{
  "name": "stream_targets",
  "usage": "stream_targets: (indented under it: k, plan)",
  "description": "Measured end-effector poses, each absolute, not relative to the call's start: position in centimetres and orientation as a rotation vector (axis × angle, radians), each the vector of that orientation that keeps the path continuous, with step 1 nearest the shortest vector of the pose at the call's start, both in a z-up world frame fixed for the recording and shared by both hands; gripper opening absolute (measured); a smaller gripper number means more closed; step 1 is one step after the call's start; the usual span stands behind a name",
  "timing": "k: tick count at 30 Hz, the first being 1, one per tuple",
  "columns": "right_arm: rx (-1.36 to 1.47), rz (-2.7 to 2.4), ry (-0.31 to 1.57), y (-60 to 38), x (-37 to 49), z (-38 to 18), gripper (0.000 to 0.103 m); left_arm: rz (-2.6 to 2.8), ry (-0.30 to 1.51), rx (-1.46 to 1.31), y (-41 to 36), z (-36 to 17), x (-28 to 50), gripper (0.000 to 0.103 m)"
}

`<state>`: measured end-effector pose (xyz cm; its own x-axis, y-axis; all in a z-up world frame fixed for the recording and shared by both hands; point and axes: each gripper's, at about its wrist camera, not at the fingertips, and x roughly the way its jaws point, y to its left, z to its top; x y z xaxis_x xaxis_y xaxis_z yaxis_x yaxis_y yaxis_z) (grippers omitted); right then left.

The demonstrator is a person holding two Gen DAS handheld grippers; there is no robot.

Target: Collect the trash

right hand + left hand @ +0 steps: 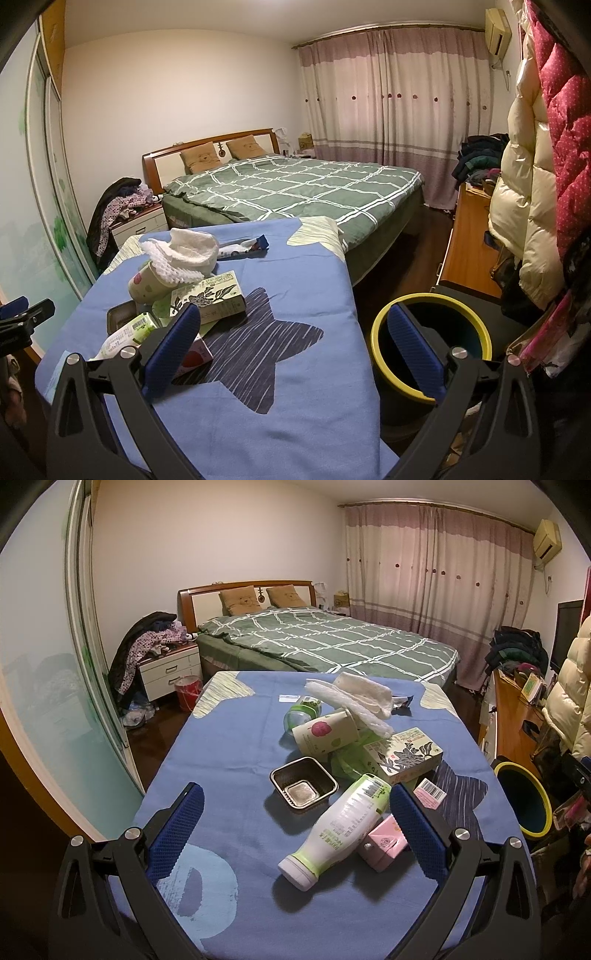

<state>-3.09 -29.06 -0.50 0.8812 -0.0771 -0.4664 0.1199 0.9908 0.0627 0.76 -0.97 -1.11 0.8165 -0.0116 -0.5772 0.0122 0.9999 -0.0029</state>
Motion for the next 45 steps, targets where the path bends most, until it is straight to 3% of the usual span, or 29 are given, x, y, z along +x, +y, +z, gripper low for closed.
stream_targets:
  k: [45]
  plan:
    - [0.097,-0.102,0.491,-29.4,-2.5,-1.1,0.097,-0.020,0.620,0.006,-2.0,-1.5,1.0,0.099]
